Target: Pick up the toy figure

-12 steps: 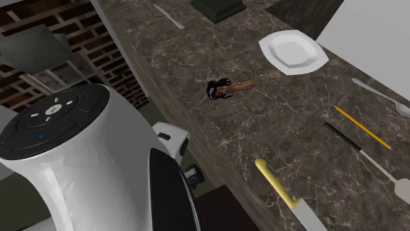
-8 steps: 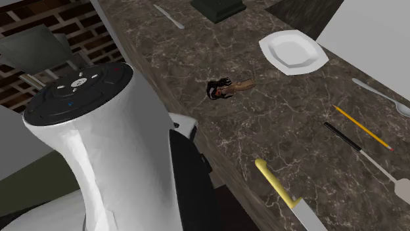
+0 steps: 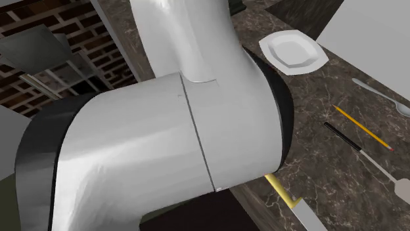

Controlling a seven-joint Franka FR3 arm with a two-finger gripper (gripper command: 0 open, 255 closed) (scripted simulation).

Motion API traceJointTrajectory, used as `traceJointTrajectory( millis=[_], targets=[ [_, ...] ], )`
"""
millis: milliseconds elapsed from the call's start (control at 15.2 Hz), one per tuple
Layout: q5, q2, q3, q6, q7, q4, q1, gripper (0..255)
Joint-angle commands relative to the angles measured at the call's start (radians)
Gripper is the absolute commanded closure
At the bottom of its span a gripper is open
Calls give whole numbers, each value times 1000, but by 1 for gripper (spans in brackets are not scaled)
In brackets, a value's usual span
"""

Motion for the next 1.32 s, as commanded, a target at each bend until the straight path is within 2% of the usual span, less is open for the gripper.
traceJointTrajectory(
  millis=[0, 264, 528, 792, 1056, 1254],
  targets=[
    [-22, 63, -40, 1, -106, 64, 13, 0],
    [-46, 199, -115, -2, -313, 210, 35, 0],
    [-40, 354, -180, -8, -524, 379, 50, 0],
    [-3, 530, -231, -27, -737, 577, 46, 0],
    [55, 713, -255, -67, -931, 799, 14, 0],
    [49, 698, -251, -23, -920, 740, 16, 0]
  ],
)
